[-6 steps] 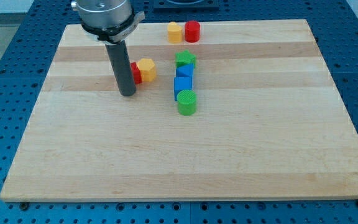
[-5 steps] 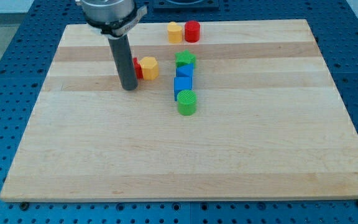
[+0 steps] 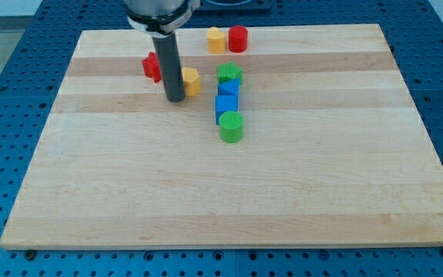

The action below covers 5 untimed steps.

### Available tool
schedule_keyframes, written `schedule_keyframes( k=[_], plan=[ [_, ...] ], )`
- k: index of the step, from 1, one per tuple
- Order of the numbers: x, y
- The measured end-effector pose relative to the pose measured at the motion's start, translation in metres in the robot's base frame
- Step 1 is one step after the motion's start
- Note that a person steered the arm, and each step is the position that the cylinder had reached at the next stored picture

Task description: Move the yellow hexagon up a bit

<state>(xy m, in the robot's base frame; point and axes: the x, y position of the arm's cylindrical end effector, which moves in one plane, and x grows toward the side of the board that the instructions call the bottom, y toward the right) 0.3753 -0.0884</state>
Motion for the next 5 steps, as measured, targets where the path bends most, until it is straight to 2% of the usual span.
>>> schedule_keyframes(
  k=[1, 3, 5],
  plan=[
    [-0.001, 0.005],
    [-0.067, 0.004],
    [-0.048, 0.0]
  ],
)
